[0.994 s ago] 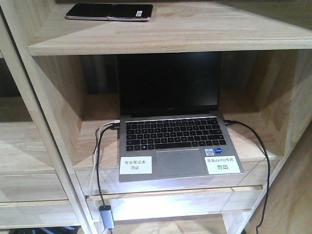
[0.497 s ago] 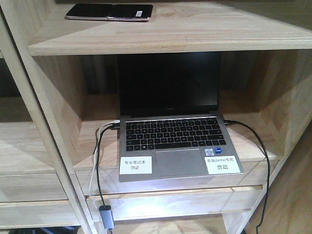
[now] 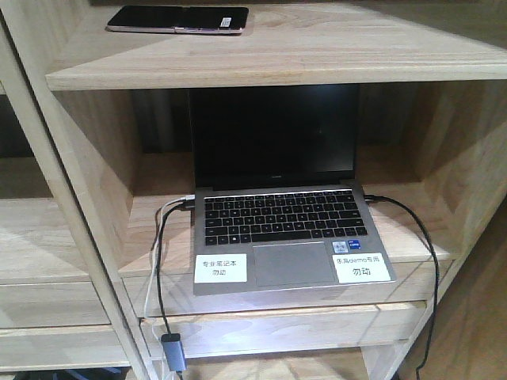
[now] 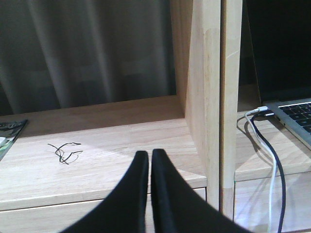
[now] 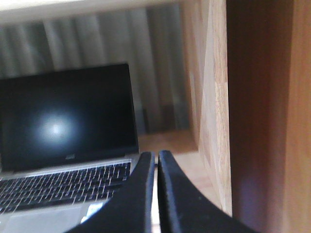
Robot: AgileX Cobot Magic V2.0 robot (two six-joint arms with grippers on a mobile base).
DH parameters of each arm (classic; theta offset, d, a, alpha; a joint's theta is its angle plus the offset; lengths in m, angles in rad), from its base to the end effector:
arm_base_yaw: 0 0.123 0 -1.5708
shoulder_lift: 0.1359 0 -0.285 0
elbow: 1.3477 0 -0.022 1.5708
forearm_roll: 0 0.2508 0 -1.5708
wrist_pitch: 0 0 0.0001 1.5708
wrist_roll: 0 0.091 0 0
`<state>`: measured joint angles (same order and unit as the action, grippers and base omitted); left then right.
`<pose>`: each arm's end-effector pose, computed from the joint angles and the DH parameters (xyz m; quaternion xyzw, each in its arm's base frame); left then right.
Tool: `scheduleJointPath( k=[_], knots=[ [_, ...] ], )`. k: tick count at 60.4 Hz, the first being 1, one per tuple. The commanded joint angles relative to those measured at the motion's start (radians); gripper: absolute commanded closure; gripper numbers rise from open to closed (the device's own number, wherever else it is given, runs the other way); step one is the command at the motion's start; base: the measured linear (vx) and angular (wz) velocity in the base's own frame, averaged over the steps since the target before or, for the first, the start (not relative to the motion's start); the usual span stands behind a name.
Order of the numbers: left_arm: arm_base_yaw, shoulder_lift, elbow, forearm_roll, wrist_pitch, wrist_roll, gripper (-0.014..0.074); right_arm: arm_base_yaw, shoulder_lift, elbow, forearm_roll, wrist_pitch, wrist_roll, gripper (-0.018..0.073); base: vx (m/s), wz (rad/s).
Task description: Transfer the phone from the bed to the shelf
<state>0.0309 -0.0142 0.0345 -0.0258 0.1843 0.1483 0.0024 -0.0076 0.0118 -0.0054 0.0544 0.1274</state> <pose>0.0562 0.0013 0.1856 0.0359 0.7465 0.0493 0.6626 0.0564 0.0001 0.2047 0.0418 0.6957 0.0445 0.7158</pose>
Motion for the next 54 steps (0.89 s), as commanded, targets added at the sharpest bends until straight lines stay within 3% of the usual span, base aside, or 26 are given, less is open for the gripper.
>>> scheduleJointPath(
  k=[1,54],
  knots=[
    [-0.007,-0.011,-0.022,-0.009,-0.072,-0.006,0.0595,-0.005,-0.016,0.02,-0.011,-0.133,0.002,0.0566,0.0,0.0],
    [-0.007,-0.011,-0.022,-0.009,-0.072,-0.006,0.0595,-0.005,-0.012,0.02,-0.008,-0.129,-0.029,0.0564,0.0,0.0]
  ],
)
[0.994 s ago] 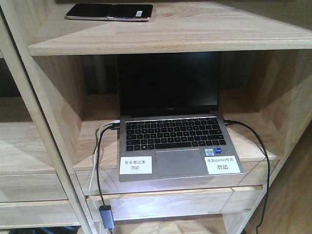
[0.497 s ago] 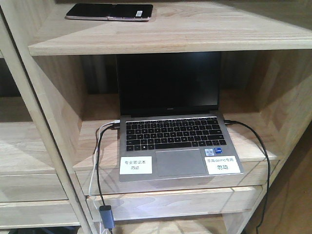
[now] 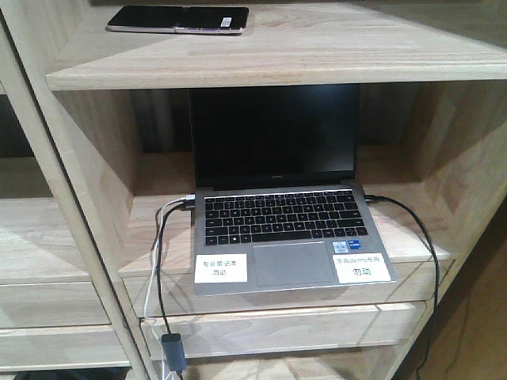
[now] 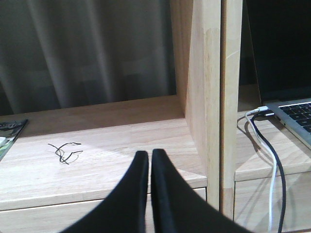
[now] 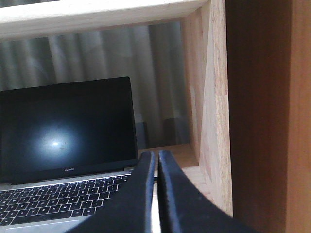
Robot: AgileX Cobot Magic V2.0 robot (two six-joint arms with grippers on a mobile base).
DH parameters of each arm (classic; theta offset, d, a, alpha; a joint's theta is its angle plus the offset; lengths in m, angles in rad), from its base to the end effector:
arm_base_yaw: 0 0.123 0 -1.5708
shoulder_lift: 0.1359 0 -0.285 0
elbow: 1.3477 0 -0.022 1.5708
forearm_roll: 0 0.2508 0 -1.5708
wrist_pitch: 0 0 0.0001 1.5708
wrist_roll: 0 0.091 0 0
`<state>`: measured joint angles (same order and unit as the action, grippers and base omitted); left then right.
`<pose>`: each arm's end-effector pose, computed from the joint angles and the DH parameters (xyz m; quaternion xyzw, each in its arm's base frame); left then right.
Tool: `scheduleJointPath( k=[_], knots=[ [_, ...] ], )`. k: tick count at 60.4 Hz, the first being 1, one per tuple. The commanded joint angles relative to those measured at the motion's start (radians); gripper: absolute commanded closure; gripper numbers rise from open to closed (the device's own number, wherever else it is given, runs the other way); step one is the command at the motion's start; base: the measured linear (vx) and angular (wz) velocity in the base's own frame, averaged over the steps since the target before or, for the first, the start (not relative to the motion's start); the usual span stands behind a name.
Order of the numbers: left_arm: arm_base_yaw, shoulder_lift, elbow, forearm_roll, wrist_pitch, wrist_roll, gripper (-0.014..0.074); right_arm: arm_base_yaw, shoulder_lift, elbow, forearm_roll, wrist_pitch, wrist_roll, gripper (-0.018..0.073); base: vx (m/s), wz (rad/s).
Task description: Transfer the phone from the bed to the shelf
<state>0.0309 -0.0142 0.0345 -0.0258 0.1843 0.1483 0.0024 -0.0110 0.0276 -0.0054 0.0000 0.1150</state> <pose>0.0562 0.0013 0.1856 0.0359 0.7465 0.0493 0.6626 0.0566 0.0001 0.2045 0.0365 0.6807 0.0409 0.7305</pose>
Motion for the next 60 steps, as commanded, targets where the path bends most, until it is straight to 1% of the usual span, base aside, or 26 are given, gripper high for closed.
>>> scheduleJointPath(
  k=[1,8,20,60],
  knots=[
    [-0.007,-0.011,-0.022,-0.009,-0.072,-0.006,0.0595,-0.005,-0.009,0.005,-0.009,-0.075,-0.02,0.0564,0.0,0.0],
    [-0.007,-0.011,-0.022,-0.009,-0.072,-0.006,0.0595,-0.005,-0.009,0.005,-0.01,-0.065,-0.049,0.0564,0.0,0.0],
    [-0.007,-0.011,-0.022,-0.009,-0.072,-0.006,0.0595,-0.005,-0.009,0.005,-0.01,0.045,-0.049,0.0564,0.0,0.0],
    [-0.007,-0.011,-0.022,-0.009,-0.072,-0.006,0.0595,-0.005,-0.009,0.005,-0.01,0.046,-0.049,0.0564,0.0,0.0]
  ],
)
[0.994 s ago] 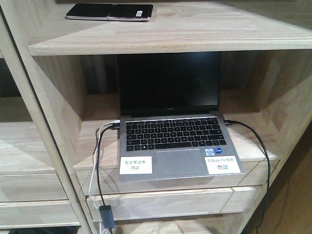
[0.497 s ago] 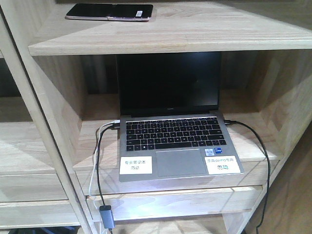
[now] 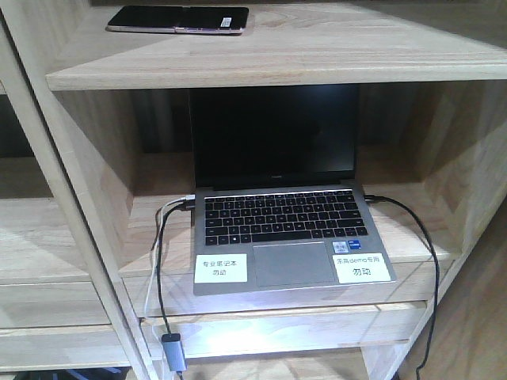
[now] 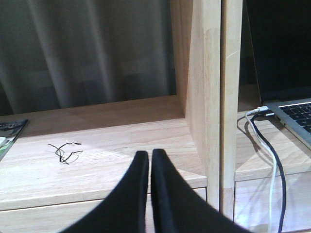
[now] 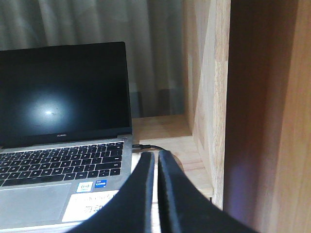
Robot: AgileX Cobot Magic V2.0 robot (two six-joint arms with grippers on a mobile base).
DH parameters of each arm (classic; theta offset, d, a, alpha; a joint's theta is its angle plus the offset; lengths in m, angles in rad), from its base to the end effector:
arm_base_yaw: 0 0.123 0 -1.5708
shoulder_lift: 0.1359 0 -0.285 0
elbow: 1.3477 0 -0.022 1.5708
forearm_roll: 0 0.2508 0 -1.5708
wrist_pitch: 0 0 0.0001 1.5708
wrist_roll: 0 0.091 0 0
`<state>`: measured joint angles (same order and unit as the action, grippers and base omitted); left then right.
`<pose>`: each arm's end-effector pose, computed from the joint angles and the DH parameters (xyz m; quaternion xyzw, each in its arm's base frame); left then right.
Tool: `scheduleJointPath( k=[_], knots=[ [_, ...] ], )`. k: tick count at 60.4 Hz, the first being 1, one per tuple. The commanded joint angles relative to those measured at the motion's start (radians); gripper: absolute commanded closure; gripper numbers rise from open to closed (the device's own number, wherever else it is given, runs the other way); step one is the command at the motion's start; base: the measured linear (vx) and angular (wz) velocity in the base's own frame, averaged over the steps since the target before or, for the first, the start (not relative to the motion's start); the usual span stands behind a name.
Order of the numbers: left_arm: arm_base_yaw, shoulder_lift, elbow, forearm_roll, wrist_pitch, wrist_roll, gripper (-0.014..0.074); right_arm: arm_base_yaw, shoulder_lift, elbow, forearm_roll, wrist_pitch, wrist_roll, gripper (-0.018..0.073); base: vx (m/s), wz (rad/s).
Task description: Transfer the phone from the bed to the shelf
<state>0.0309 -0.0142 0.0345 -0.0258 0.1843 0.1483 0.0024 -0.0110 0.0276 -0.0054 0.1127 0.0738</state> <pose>0.0562 0.0013 0.1856 0.0359 0.7465 0.0493 0.6626 0.0568 0.0001 0.1942 0.0240 0.7214 0.0243 0.6916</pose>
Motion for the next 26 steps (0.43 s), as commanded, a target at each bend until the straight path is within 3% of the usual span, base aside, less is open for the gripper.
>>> scheduleJointPath(
  k=[1,26],
  knots=[
    [-0.007,-0.011,-0.022,-0.009,-0.072,-0.006,0.0595,-0.005,-0.009,0.005,-0.01,-0.067,-0.008,0.0564,0.0,0.0],
    [-0.007,-0.011,-0.022,-0.009,-0.072,-0.006,0.0595,-0.005,-0.009,0.005,-0.01,-0.067,-0.008,0.0564,0.0,0.0]
  ],
)
